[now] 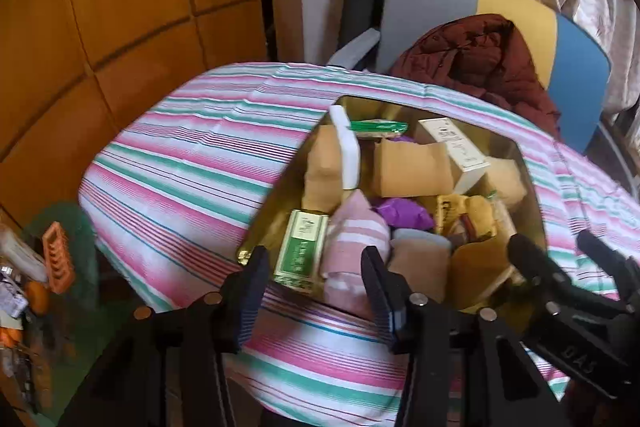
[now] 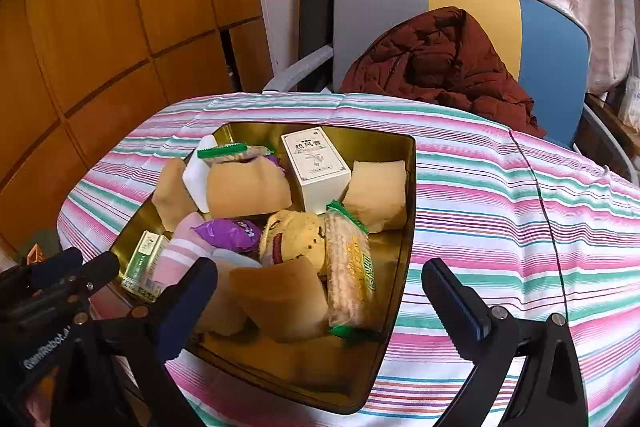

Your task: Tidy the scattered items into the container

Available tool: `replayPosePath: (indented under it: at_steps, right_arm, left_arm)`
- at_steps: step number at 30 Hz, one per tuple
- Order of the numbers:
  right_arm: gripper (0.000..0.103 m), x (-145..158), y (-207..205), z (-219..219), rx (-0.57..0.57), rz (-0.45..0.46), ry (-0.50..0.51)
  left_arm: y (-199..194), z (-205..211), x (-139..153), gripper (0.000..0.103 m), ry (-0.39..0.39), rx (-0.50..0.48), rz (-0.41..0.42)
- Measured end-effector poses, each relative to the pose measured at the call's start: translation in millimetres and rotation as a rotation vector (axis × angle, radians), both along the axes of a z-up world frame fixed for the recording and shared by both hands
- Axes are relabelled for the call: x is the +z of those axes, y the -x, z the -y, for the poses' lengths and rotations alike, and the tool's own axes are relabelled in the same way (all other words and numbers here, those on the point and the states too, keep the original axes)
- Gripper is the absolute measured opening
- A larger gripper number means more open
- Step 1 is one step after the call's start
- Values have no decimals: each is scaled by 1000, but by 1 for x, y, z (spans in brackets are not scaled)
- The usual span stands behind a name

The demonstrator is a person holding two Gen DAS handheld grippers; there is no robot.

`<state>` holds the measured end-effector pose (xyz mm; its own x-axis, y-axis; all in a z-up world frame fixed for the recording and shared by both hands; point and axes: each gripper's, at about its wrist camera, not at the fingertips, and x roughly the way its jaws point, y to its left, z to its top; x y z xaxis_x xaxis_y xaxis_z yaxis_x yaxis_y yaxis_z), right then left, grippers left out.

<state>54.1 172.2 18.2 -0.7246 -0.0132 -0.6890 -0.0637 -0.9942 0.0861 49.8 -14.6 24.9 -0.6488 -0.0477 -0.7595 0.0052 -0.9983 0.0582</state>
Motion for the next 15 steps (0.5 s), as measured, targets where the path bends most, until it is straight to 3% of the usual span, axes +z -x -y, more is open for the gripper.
replayPosePath:
  at_steps: [9,15]
  right_arm:
    - [103,0,-1,5,5,-5,11]
    - [103,0,0,6,6,-6,14]
  left_arm:
    - [-3,-1,4,43,34,15,-13]
    - [-5,1,8,43,-12,5,-9]
